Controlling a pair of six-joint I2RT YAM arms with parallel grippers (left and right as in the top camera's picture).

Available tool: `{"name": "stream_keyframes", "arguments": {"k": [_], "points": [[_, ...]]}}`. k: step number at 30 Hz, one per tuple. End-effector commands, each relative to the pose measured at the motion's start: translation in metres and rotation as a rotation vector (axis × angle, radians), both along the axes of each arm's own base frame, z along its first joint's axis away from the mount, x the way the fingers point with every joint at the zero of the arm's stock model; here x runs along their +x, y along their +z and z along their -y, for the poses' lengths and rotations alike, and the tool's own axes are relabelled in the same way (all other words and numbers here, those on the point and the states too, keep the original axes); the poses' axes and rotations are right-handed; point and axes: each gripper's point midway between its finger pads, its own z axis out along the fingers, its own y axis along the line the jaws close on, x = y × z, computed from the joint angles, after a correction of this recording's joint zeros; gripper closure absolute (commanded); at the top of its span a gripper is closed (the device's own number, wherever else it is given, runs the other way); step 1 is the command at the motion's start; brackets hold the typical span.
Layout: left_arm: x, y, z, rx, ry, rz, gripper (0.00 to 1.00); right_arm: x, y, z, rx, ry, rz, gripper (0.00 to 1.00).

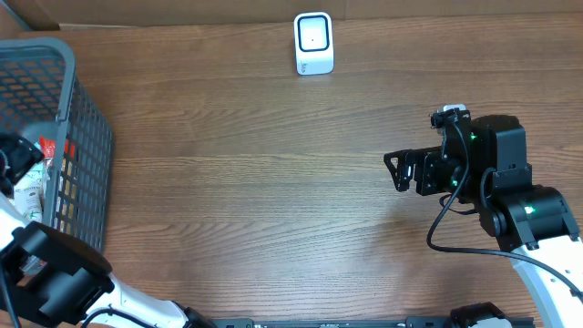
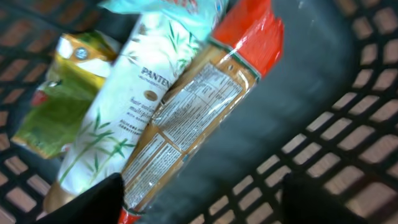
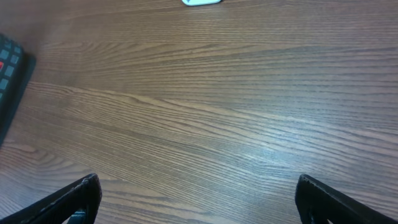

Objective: Scan the item barcode

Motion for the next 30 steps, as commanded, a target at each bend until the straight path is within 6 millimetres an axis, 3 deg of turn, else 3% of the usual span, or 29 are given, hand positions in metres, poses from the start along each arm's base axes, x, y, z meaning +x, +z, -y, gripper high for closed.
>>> {"name": "stream_keyframes", "arguments": {"k": [1,7,11,14,19,22,25,28,30], "points": [[0.000,-0.027,0.006,-0.010,-0.112,-0.086,0.29,0.001,0.009,-0.002,0.008,0.007,0.018,0.00],[-0.007,-0.057,0.000,-0.015,-0.119,-0.182,0.27,0.001,0.008,-0.002,0.007,0.007,0.013,0.00],[-0.007,-0.076,-0.001,-0.040,-0.177,-0.219,0.32,0.000,0.008,-0.002,0.006,0.008,0.011,0.00],[-0.010,-0.090,-0.002,-0.056,-0.183,-0.255,0.28,-0.001,0.007,-0.002,0.005,0.008,0.005,0.00],[-0.013,-0.122,0.003,-0.124,-0.191,-0.310,0.12,-0.005,0.003,-0.001,0.000,0.007,-0.018,0.00],[-0.017,-0.144,0.008,-0.174,-0.197,-0.348,0.14,-0.005,0.002,-0.001,-0.001,0.007,-0.023,0.00],[-0.021,-0.160,0.013,-0.214,-0.200,-0.379,0.30,-0.005,0.002,-0.001,-0.001,0.007,-0.023,0.00],[-0.021,-0.163,0.014,-0.223,-0.197,-0.380,0.72,-0.005,0.002,-0.001,-0.001,0.007,-0.022,0.00],[-0.020,-0.160,0.013,-0.219,-0.191,-0.373,0.90,-0.005,0.002,-0.001,-0.001,0.007,-0.021,0.00]]}}
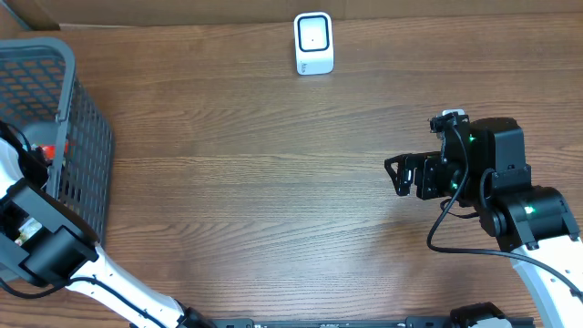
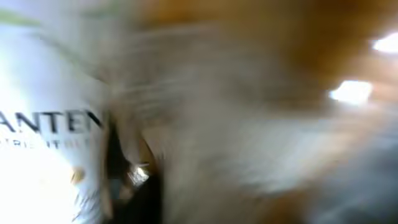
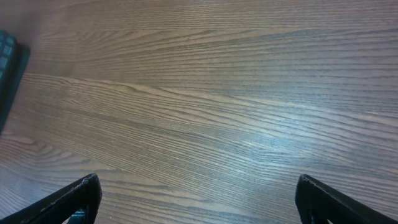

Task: Scan the item barcode
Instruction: 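Grasp the red-ended spaghetti pack in the basket with the left gripper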

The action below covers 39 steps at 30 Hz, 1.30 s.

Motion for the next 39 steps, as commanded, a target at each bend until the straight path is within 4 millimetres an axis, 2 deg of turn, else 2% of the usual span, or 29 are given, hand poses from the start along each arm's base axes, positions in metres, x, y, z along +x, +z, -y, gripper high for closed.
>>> {"name": "stream_keyframes", "arguments": {"k": [1,5,10,15,20,24,25,31,32,33,35,39], "points": [[-0.005,-0.027,0.012,-0.085,0.043,-0.032,0.96,0.003,0.010,-0.002,0.009,0.007,0.025,0.00],[0.000,-0.005,0.006,-0.064,0.140,-0.019,0.96,0.005,0.011,-0.003,0.011,0.007,0.033,0.00],[0.026,0.048,0.004,-0.054,0.134,0.075,0.96,0.006,0.012,-0.003,0.012,0.007,0.041,0.00],[0.063,0.131,0.008,0.015,0.105,0.257,0.96,0.005,0.012,-0.004,0.018,0.007,0.035,0.00],[0.095,0.239,0.028,0.194,0.004,0.509,0.96,0.002,0.010,-0.004,0.017,0.009,0.020,0.00],[0.106,0.310,0.061,0.301,-0.082,0.691,0.96,0.003,0.010,-0.004,0.017,0.009,0.022,0.00],[0.108,0.331,0.075,0.327,-0.115,0.746,0.96,0.003,0.010,-0.004,0.018,0.009,0.023,0.00],[0.100,0.415,0.157,0.422,-0.298,0.959,0.96,0.004,0.011,-0.004,0.018,0.009,0.029,0.00],[0.097,0.424,0.168,0.437,-0.319,0.978,0.96,0.004,0.011,-0.004,0.019,0.009,0.030,0.00],[0.092,0.435,0.187,0.449,-0.355,1.006,0.96,0.004,0.012,-0.004,0.019,0.009,0.032,0.00],[0.089,0.444,0.212,0.434,-0.407,1.037,0.96,0.005,0.012,-0.004,0.019,0.009,0.034,0.00],[0.088,0.436,0.248,0.375,-0.484,1.019,0.96,0.005,0.012,-0.004,0.019,0.009,0.035,0.00]]}}
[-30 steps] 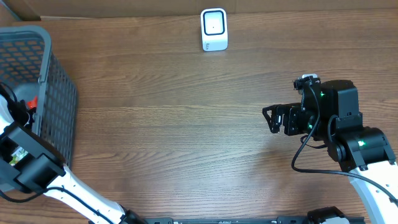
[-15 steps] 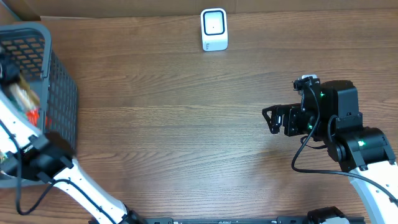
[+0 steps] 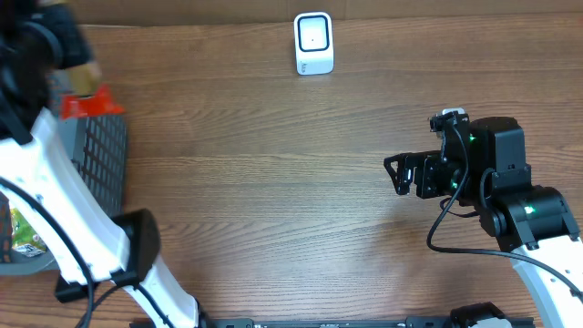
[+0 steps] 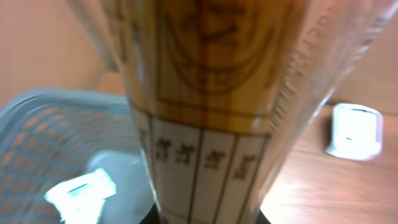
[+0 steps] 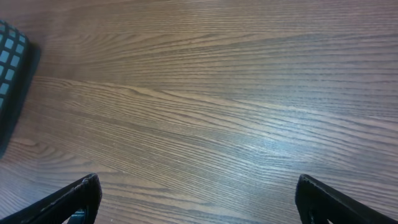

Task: Scan the item barcode
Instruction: 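Grasp the red-ended spaghetti pack in the basket with the left gripper, then carry the spaghetti pack out and lay it on the table centre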

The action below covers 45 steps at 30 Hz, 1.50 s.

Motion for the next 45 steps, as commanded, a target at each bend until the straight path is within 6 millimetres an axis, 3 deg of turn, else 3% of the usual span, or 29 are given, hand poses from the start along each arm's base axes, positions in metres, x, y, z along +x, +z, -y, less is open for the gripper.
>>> {"name": "stream_keyframes", "arguments": {"k": [1,4,7,13,18,26,29,34,35,36,37,38,39,42,45], "points": [[-0.010,0.015,0.027,-0.014,-0.041,0.047,0.96,0.003,0.010,-0.003,0.014,0.007,0.023,0.00],[0.002,-0.005,0.057,-0.078,-0.108,-0.020,0.96,0.003,0.010,-0.003,0.013,0.007,0.023,0.00],[0.013,-0.038,0.081,-0.134,-0.132,-0.137,0.96,0.003,0.010,-0.003,0.013,0.006,0.021,0.00],[0.020,-0.135,0.129,-0.209,-0.133,-0.466,0.96,0.002,0.009,-0.003,0.012,0.006,0.017,0.00],[0.027,-0.211,0.174,-0.259,-0.156,-0.624,0.96,0.002,0.009,-0.002,0.006,0.001,0.019,0.00],[0.031,-0.321,0.217,-0.382,-0.093,-0.709,0.96,0.002,0.008,-0.002,0.006,0.002,0.017,0.00],[0.025,-0.348,0.222,-0.421,-0.042,-0.726,0.96,0.002,0.008,-0.001,0.005,0.001,0.014,0.00],[0.012,-0.375,0.227,-0.466,-0.022,-0.774,0.96,0.001,0.007,-0.001,0.004,0.002,0.008,0.00],[0.009,-0.377,0.227,-0.462,-0.024,-0.783,0.89,0.001,0.006,-0.001,0.003,0.002,0.005,0.00],[0.008,-0.379,0.227,-0.455,-0.035,-0.790,0.74,0.002,0.005,-0.001,0.003,0.002,0.002,0.00],[0.008,-0.379,0.227,-0.446,-0.054,-0.791,0.44,0.002,0.004,-0.002,0.002,0.002,-0.002,0.00],[0.008,-0.378,0.229,-0.436,-0.091,-0.792,0.25,0.003,0.002,-0.002,0.001,0.002,-0.007,0.00],[0.008,-0.376,0.231,-0.431,-0.130,-0.793,0.15,0.003,0.000,-0.002,0.000,0.002,-0.014,0.00],[0.015,-0.358,0.235,-0.415,-0.234,-0.760,0.00,0.005,-0.006,-0.002,-0.004,0.002,-0.036,0.00],[0.029,-0.316,0.227,-0.393,-0.263,-0.685,0.00,0.006,-0.010,-0.002,-0.007,0.002,-0.050,0.00]]}}
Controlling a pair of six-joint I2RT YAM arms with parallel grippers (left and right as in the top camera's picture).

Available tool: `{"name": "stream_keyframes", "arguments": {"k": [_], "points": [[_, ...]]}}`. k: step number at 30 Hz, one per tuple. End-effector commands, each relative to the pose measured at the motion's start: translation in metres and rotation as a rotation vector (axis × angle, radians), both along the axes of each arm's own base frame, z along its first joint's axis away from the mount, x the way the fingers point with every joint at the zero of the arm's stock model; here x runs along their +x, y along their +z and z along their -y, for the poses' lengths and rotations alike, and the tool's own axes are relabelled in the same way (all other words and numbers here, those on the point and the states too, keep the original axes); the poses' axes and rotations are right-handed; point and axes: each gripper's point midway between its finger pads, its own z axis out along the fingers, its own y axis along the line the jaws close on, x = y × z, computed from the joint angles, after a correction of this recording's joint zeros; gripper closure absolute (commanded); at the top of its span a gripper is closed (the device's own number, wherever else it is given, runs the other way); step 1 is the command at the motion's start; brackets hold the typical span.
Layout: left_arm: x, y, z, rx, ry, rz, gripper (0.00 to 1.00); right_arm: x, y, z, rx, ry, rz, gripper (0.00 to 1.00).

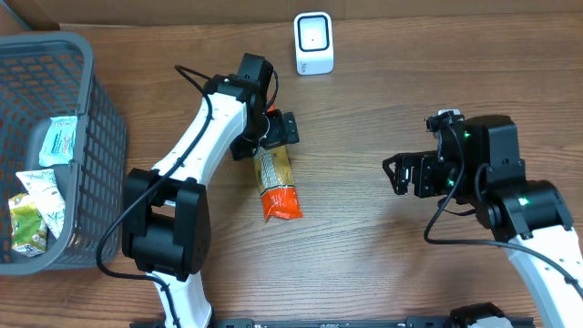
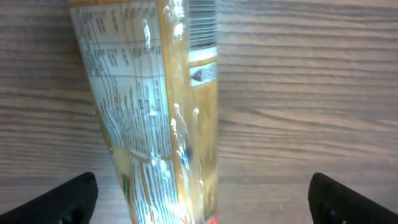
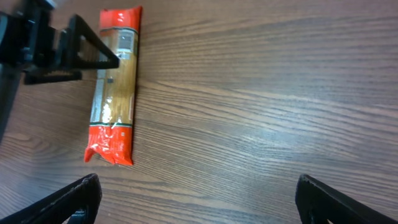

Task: Scan the item barcode
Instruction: 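Carry the spaghetti pack out and lay it on the table centre, then reach into the basket and grasp the white Pantene tube with left gripper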

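Note:
A long clear packet of spaghetti with red ends lies flat on the wooden table, just below the white barcode scanner. My left gripper stands open over the packet's upper end, one finger on each side. In the left wrist view the packet shows its nutrition print and a barcode, with the fingers well apart from it. My right gripper hovers open and empty at the right. The right wrist view shows the packet at the far left and its own fingers wide apart.
A grey mesh basket stands at the left edge with several other packets inside. A cardboard wall runs along the back behind the scanner. Bare wood lies between the packet and my right gripper.
My left gripper held the spaghetti packet high above the basket at the far left. Now the packet lies on the table below the scanner and the gripper is open around its upper end.
My left gripper was open over the packet inside the basket, then close down on it. Then it held the packet lifted over the basket. Now the packet rests on the table mid-way, let go. The right arm has stayed nearly still.

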Motion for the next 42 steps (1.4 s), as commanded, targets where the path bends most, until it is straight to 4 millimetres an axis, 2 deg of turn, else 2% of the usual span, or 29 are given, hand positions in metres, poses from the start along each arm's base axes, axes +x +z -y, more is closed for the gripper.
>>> {"name": "stream_keyframes", "arguments": {"k": [1,3,5,7,10,13,16,18,23,27,31,34,42], "points": [[0.029,0.080,-0.003,-0.042,-0.081,0.199,0.00,0.005,0.005,-0.002,0.005,0.002,0.009,0.00],[0.035,0.122,-0.015,-0.030,-0.077,0.272,0.00,0.005,0.005,-0.002,0.005,0.003,0.008,0.00],[0.036,0.171,-0.035,-0.009,-0.065,0.354,0.00,0.005,0.005,-0.002,0.005,0.003,0.008,0.00],[0.030,0.211,-0.056,0.017,-0.045,0.418,0.00,0.005,0.005,-0.002,0.005,0.002,0.008,0.00],[0.010,0.266,-0.097,0.078,0.022,0.507,0.00,0.005,0.005,-0.002,0.005,0.003,0.011,0.00],[-0.016,0.304,-0.141,0.145,0.110,0.568,0.00,0.007,0.007,-0.003,0.007,0.003,0.019,0.00],[-0.044,0.321,-0.184,0.184,0.237,0.576,0.00,0.007,0.007,-0.003,0.008,0.003,0.023,0.00],[-0.061,0.323,-0.213,0.197,0.357,0.554,0.00,0.007,0.007,-0.003,0.008,0.003,0.023,0.00],[-0.087,0.316,-0.280,0.222,0.588,0.512,0.00,0.007,0.007,-0.003,0.008,0.003,0.022,0.00],[-0.108,0.294,-0.323,0.245,0.728,0.423,0.00,0.007,0.007,-0.003,0.008,0.003,0.023,0.00],[-0.128,0.264,-0.358,0.248,0.834,0.322,0.00,0.007,0.007,-0.003,0.008,0.003,0.024,0.00],[-0.131,0.234,-0.373,0.198,0.860,0.270,0.00,0.009,0.008,-0.003,0.009,0.003,0.030,0.00],[-0.140,0.140,-0.388,0.184,0.875,0.087,0.00,0.009,0.008,-0.003,0.007,0.006,0.032,0.00]]}}
